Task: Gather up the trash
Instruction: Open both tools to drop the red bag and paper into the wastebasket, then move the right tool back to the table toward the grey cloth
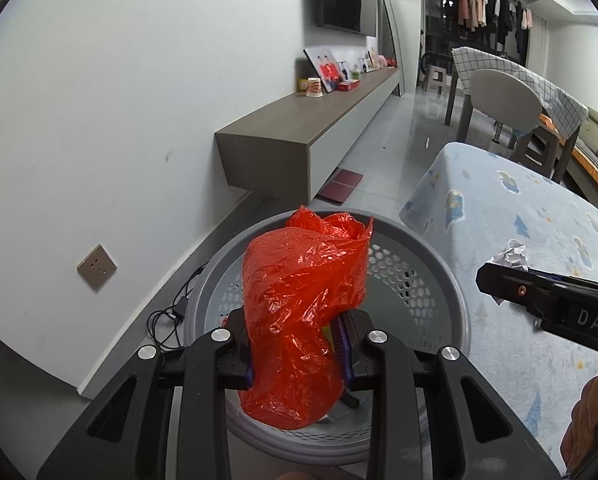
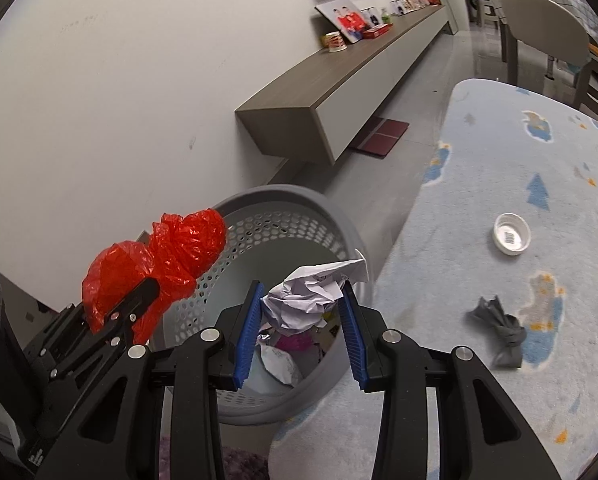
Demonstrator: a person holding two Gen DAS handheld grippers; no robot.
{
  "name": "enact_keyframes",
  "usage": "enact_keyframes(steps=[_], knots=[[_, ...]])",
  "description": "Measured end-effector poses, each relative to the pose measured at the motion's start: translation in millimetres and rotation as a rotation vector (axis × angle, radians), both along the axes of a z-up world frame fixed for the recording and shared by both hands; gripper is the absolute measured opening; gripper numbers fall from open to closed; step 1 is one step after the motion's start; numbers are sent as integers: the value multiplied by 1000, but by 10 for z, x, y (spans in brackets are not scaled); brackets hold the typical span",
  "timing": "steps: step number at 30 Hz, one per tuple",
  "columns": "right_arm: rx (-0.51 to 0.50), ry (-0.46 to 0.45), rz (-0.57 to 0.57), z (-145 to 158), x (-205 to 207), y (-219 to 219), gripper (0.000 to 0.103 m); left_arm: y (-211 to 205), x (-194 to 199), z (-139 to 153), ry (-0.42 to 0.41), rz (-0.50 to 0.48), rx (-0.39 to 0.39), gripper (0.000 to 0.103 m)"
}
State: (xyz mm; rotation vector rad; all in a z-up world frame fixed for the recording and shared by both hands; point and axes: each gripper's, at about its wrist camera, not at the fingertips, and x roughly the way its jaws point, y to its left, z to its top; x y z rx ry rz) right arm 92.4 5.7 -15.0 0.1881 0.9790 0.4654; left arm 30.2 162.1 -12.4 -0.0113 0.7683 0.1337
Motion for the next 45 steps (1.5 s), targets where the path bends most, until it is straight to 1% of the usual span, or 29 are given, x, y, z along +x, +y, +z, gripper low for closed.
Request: enact_keyframes(steps=[6,7,11,14,15,16,17,18,20,26,28,39,45], knots=[[-3,0,46,-37,-10,174,37,98,-3,-31,12,8,-4,30],[-5,0,50,-40,-15,195,37,104,0,-35,15,10,-3,32],[-6,6,67,-77,6,243,38,128,-2,-43,19,16,-2,32],[-4,-3,71,-79,29,271,39,157,-7,-47,21,25,-5,35],[0,-5,72,-77,36,273,42,166,-10,-49,23,31,-4,41],[2,-7,71,-79,56,273,44,175,-17,-49,23,35,-6,53],[3,-10,68,-80,63,261,49,191,-27,-41,18,43,-6,61],[4,-14,64,-78,63,251,54,201,-42,-27,7,51,-4,71],[5,-18,55,-77,65,234,56,216,-55,-9,-5,58,-3,72],[7,-19,45,-76,76,217,56,229,-36,-27,8,72,2,72],[8,-18,46,-74,68,217,56,233,-35,-31,8,71,3,74],[8,-16,40,-85,48,194,56,214,-28,-39,10,71,17,75],[7,-19,33,-71,17,169,56,201,-35,-32,7,71,19,78]])
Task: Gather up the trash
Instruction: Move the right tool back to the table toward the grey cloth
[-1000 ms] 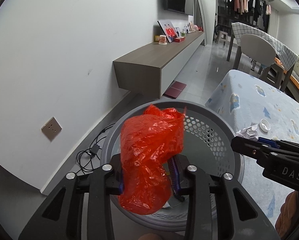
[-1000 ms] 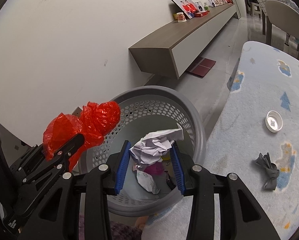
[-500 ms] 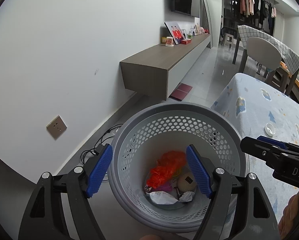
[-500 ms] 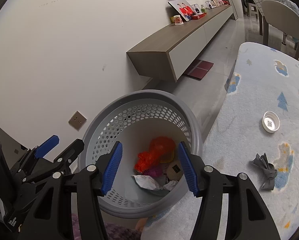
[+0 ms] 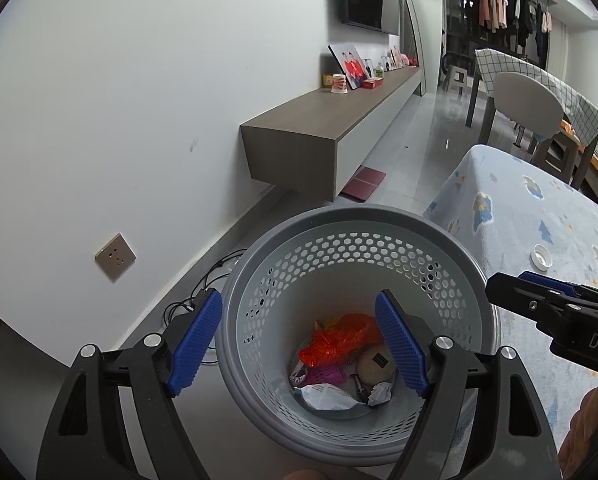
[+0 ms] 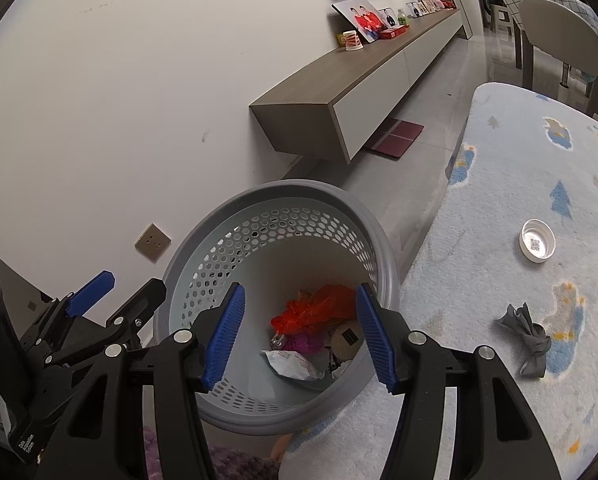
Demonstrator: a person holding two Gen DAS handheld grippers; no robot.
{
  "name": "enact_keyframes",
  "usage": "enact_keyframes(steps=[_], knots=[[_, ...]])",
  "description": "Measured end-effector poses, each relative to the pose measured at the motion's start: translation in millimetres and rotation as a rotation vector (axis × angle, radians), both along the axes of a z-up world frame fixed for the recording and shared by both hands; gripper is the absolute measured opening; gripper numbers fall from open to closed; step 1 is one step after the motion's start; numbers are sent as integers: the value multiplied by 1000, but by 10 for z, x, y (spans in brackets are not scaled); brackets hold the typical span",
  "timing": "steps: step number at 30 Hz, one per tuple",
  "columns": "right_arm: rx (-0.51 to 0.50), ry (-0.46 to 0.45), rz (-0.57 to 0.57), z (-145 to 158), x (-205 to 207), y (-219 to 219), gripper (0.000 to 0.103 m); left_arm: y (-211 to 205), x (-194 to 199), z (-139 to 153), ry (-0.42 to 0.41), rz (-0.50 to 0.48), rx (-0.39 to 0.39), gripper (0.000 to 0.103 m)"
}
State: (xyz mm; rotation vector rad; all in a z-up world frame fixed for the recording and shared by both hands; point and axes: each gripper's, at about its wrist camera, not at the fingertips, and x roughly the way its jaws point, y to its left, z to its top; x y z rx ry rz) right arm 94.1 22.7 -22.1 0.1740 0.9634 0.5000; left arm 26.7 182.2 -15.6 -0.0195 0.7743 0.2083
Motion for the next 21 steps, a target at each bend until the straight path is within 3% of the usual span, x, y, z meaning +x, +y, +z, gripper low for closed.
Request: enact_keyframes(steps=[4,21], knots=[[1,-2,-7,3,5,-15,56,-4,9,6,-4,-2,0,86],[-13,-11,-80,43,-17,-317,57,-183,41,38,-16,-42,-25,93]])
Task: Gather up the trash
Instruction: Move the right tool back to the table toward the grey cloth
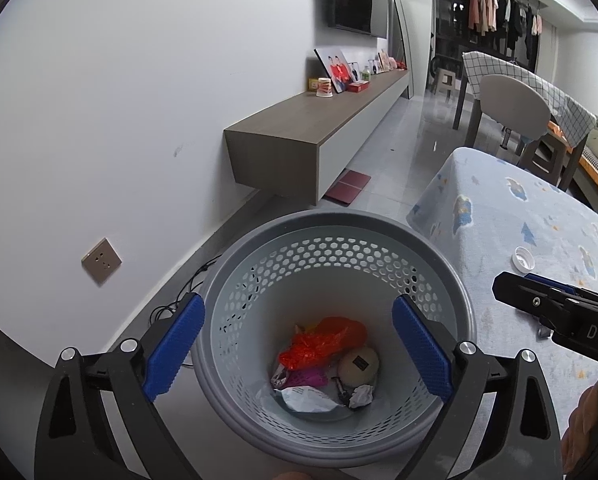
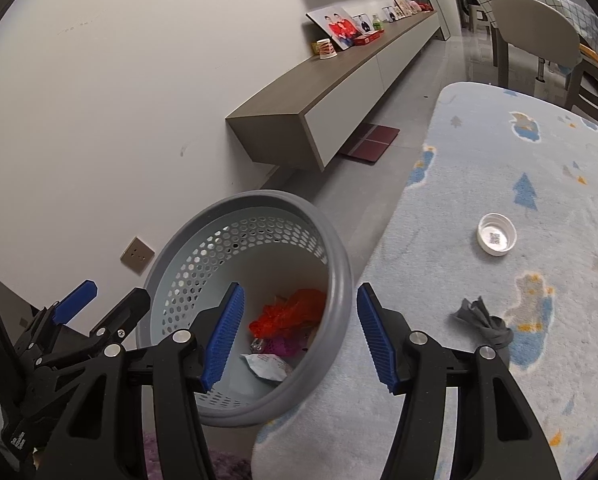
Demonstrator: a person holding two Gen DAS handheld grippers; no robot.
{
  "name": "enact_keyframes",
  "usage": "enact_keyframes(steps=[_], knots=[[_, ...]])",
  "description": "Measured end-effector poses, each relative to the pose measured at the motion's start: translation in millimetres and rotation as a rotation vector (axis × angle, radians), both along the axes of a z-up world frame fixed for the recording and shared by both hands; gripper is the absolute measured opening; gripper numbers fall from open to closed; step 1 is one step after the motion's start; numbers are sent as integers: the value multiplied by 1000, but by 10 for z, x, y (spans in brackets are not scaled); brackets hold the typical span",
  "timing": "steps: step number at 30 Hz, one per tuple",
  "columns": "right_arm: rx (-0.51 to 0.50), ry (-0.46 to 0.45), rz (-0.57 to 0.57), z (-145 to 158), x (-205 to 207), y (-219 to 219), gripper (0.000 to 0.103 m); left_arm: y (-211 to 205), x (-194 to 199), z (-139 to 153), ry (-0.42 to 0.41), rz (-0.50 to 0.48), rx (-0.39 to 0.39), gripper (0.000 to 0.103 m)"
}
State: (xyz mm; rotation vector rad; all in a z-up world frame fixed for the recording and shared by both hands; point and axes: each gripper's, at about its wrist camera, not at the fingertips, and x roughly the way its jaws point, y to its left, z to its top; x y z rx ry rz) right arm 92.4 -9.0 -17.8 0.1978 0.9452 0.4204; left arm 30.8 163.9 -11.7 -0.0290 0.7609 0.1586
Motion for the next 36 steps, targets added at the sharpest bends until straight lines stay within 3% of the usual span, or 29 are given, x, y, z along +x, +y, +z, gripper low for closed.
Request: enact_keyframes(steps=[36], knots=[[-13,-28,-128,88,-241,-962,57,-718,58,48,-26,-112,0,94]])
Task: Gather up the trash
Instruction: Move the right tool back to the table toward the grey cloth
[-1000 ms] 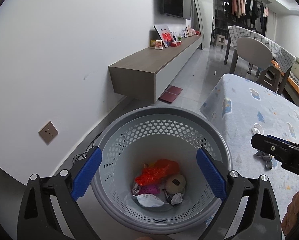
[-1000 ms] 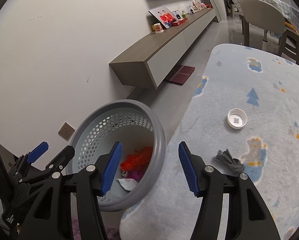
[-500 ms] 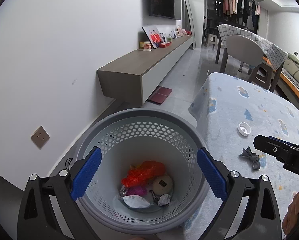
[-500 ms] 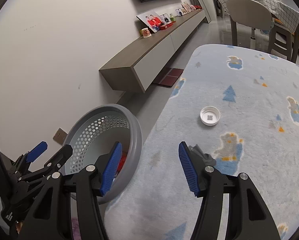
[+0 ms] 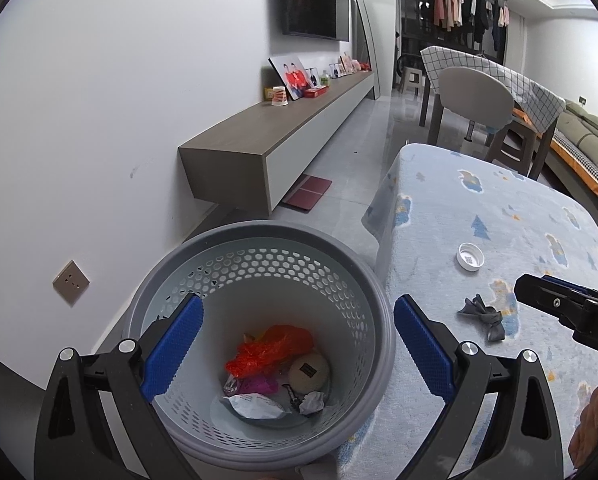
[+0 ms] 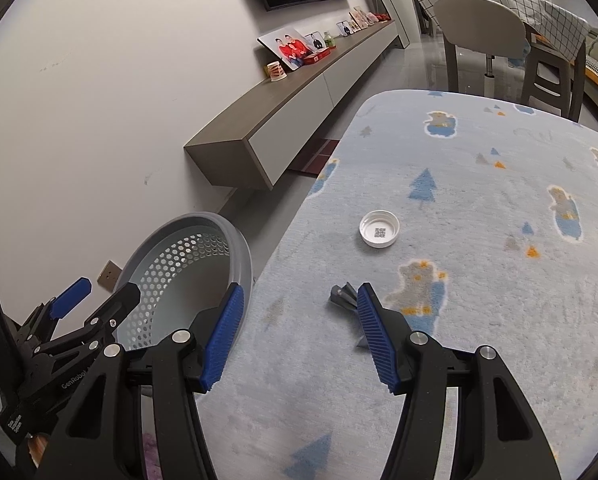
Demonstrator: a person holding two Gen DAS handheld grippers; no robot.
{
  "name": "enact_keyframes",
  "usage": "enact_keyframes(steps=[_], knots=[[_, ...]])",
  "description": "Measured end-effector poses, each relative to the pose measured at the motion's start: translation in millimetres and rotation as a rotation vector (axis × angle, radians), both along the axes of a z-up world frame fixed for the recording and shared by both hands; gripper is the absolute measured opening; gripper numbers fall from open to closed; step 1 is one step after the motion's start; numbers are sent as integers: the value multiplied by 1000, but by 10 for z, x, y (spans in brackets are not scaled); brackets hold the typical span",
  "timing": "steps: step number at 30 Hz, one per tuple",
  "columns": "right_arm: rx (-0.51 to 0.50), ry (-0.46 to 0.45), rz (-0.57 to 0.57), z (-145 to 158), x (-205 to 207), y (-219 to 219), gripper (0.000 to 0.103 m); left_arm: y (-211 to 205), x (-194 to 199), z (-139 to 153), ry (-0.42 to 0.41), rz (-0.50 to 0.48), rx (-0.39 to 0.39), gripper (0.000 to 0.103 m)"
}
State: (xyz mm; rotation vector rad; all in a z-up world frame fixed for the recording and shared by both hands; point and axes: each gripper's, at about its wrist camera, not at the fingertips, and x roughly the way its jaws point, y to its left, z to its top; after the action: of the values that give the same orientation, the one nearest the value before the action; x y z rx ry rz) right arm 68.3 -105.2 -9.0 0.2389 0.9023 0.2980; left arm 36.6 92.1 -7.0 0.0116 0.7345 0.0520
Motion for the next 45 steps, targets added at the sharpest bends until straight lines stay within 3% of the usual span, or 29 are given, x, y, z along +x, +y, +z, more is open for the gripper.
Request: enact_keyframes(steps=[29,45], knots=[[-60,36,-22,-175,-61,-309,58,-188,10,-26,5,-46,-5,95],[-137,92,28,-476,14,-232,58,-238,51,-51,19,-53,-6,95]])
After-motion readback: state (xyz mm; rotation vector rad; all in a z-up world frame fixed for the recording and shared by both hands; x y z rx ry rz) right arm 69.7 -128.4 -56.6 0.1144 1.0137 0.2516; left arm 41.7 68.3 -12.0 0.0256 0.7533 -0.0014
